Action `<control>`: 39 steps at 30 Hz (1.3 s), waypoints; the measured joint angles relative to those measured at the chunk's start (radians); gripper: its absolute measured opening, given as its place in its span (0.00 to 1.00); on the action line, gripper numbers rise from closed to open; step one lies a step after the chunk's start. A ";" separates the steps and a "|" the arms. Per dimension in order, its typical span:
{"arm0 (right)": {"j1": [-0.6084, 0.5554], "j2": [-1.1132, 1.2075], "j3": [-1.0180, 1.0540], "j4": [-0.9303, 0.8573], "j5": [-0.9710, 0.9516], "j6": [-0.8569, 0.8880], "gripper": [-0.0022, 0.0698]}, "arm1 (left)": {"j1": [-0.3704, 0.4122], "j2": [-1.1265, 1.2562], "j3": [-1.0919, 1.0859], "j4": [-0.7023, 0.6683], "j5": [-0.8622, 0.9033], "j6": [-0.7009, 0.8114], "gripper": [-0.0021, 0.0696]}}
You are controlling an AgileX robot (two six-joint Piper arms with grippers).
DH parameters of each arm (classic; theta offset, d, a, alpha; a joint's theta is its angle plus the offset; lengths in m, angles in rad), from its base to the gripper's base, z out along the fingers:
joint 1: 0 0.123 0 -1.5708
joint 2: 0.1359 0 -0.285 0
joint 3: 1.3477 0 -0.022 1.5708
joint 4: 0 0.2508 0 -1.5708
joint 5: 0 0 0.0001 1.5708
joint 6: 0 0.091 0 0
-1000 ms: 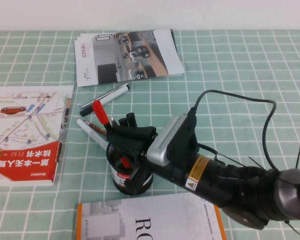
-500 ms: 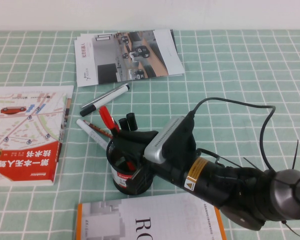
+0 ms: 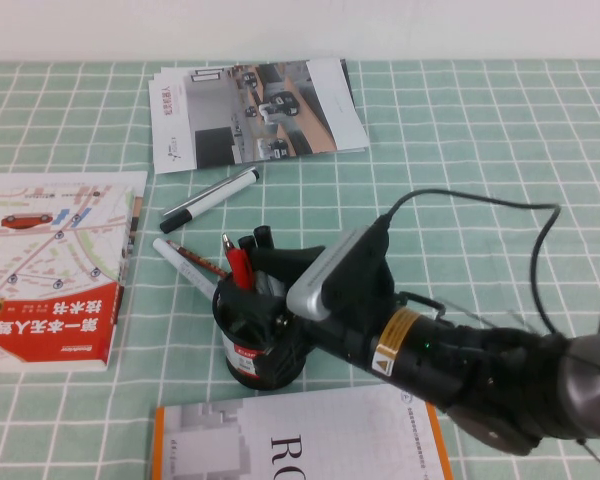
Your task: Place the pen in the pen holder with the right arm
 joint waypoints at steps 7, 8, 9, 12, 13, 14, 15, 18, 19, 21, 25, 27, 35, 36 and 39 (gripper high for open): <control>0.000 -0.226 0.000 -0.091 0.357 0.132 0.24 | 0.000 0.000 0.000 0.000 0.000 0.000 0.02; 0.000 -0.274 0.000 -0.129 0.432 0.175 0.16 | 0.000 0.000 0.000 0.000 0.000 0.000 0.02; 0.000 -0.313 0.000 -0.170 0.491 0.214 0.11 | 0.000 0.000 0.000 0.000 0.000 0.000 0.02; 0.000 -0.457 0.000 -0.289 0.694 0.368 0.04 | 0.000 0.000 0.000 0.000 0.000 0.000 0.02; 0.000 -0.504 0.005 -0.327 0.754 0.424 0.03 | 0.000 0.000 0.000 0.000 0.000 0.000 0.02; 0.000 -0.554 0.013 -0.360 0.806 0.472 0.02 | 0.000 0.000 0.000 0.000 0.000 0.000 0.02; 0.001 -0.593 0.024 -0.379 0.842 0.510 0.01 | 0.000 0.000 0.000 0.000 0.000 0.000 0.02; 0.001 -0.732 0.088 -0.401 0.935 0.558 0.01 | 0.000 0.000 0.000 0.000 0.000 0.000 0.02; 0.001 -0.780 0.115 -0.397 0.955 0.565 0.01 | 0.000 0.000 0.000 0.000 0.000 0.000 0.02; 0.001 -0.870 0.168 -0.379 1.004 0.573 0.01 | 0.000 0.000 0.000 0.000 0.000 0.000 0.02; 0.001 -1.015 0.286 -0.363 1.038 0.578 0.01 | 0.000 0.000 0.000 0.000 0.000 0.000 0.02; 0.001 -1.074 0.332 -0.359 1.052 0.578 0.01 | 0.000 0.000 0.000 0.000 0.000 0.000 0.02; 0.001 -1.220 0.485 -0.452 1.084 0.575 0.00 | 0.000 0.000 0.000 0.000 0.000 0.000 0.02; 0.001 -1.228 0.500 -0.459 1.087 0.577 0.00 | 0.000 0.000 0.000 0.000 0.000 0.000 0.02; 0.001 -1.248 0.529 -0.461 1.098 0.577 0.00 | 0.000 0.000 0.000 0.000 0.000 0.000 0.02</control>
